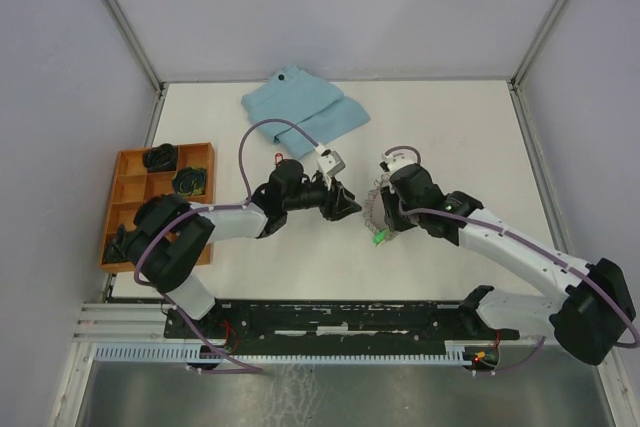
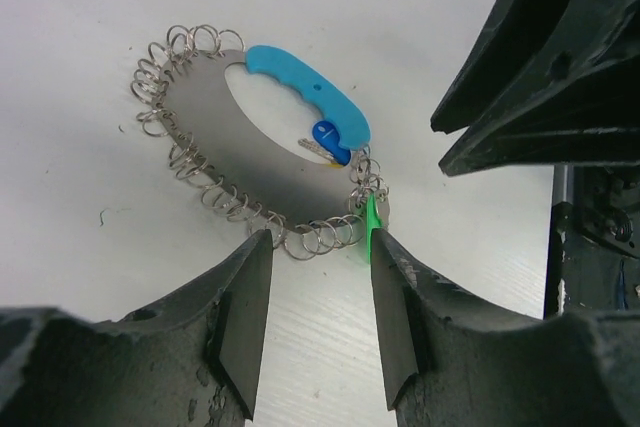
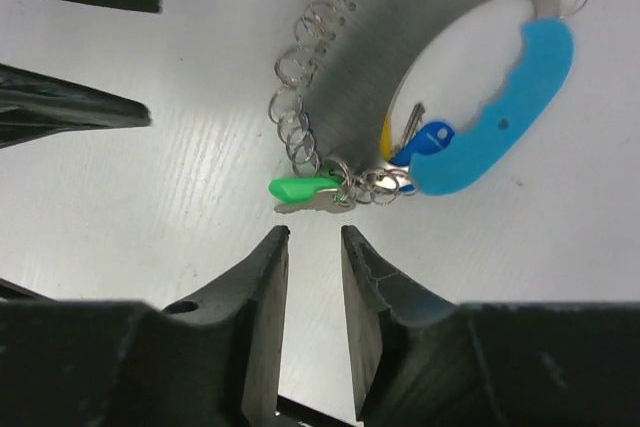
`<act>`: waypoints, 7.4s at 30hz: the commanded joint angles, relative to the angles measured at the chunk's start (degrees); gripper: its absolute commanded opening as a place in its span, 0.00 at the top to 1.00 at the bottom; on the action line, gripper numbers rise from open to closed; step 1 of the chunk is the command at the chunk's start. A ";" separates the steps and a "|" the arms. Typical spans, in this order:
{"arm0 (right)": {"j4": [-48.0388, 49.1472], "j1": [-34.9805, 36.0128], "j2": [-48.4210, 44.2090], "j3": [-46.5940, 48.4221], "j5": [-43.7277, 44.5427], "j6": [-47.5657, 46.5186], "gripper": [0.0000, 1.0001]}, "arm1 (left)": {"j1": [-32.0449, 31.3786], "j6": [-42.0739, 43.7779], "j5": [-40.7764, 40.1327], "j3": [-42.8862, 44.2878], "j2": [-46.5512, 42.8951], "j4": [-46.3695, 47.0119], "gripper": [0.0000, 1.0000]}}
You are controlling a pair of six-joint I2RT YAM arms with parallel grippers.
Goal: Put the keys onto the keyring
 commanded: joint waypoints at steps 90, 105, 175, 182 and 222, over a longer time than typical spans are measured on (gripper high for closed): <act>-16.70 11.96 6.37 21.37 12.57 -19.00 0.99 | 6.69 8.60 8.77 -2.04 -11.29 1.30 0.48; -6.84 11.82 1.32 19.22 2.35 -25.42 0.99 | 2.42 3.83 8.31 -5.99 -11.62 17.41 0.47; 1.11 9.74 -0.72 20.24 -9.15 -18.29 1.00 | 2.33 1.93 6.93 -11.77 -14.65 15.49 0.97; 0.99 8.47 -2.26 16.76 -4.66 -14.20 0.98 | 2.33 2.40 5.43 -12.24 -17.06 13.59 0.97; 6.87 -1.97 7.78 17.86 -37.96 -18.98 0.77 | 2.33 8.28 8.09 -11.49 -22.69 8.37 0.97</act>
